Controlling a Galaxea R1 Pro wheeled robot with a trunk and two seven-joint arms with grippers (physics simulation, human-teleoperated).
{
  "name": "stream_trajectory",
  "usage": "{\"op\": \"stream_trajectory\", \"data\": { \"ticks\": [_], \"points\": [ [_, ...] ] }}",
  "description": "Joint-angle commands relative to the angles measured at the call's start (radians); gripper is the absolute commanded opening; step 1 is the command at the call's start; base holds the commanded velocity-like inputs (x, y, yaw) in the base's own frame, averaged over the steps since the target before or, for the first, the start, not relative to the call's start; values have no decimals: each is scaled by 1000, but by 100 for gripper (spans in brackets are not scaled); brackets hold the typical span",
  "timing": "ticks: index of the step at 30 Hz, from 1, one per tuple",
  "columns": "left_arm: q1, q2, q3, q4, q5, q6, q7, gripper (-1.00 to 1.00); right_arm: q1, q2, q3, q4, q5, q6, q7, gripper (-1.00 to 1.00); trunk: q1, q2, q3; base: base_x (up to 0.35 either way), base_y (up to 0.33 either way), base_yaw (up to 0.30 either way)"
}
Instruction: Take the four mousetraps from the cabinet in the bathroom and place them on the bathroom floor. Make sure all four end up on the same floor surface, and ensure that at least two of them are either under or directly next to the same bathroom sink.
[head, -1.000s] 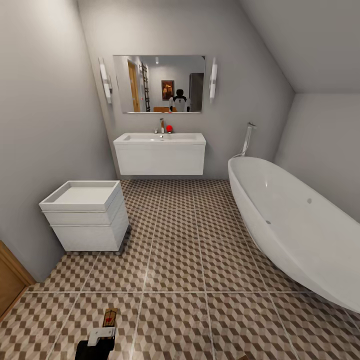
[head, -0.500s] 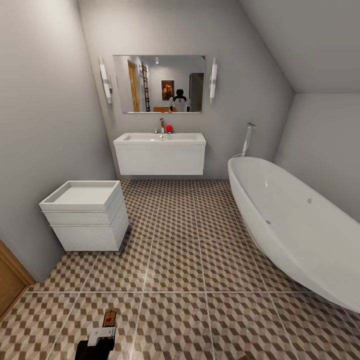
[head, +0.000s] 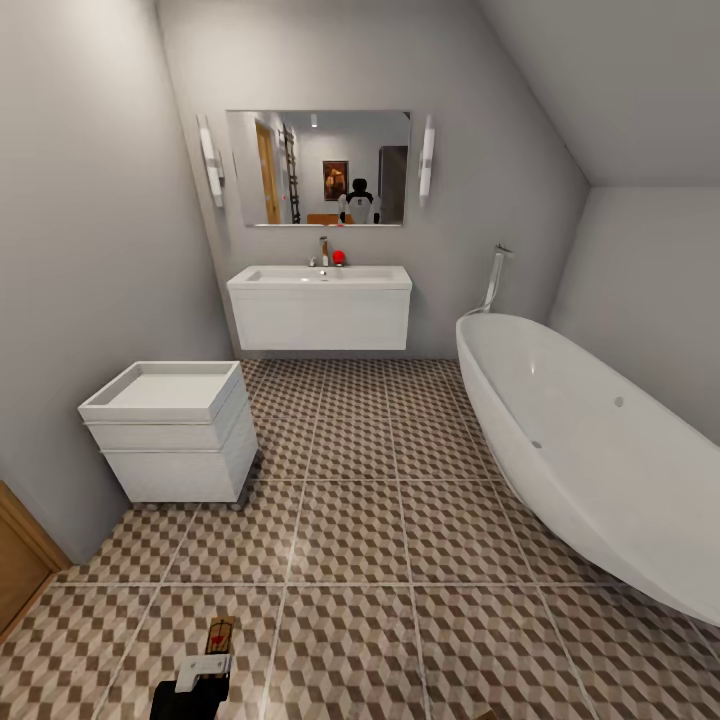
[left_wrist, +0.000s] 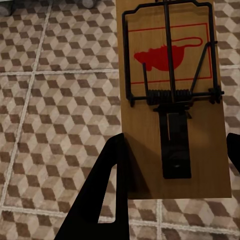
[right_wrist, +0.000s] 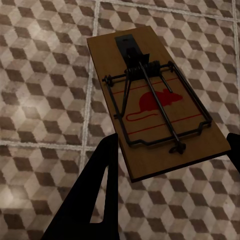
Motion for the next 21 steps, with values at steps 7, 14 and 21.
{"op": "stream_trajectory", "data": {
  "ticks": [7,14,21],
  "points": [
    [-1,-1,-5,1,-6,-3,8,-100,-1,0,8,1,3,-1,-9,-100,0,0,-1,0,0,0],
    [-1,-1,-5,1,-6,-3,8,-100,-1,0,8,1,3,-1,-9,-100,0,0,-1,0,0,0],
    [-1,-1,-5,1,-6,-3,8,-100,-1,0,8,1,3,-1,-9,-100,0,0,-1,0,0,0]
  ]
}}
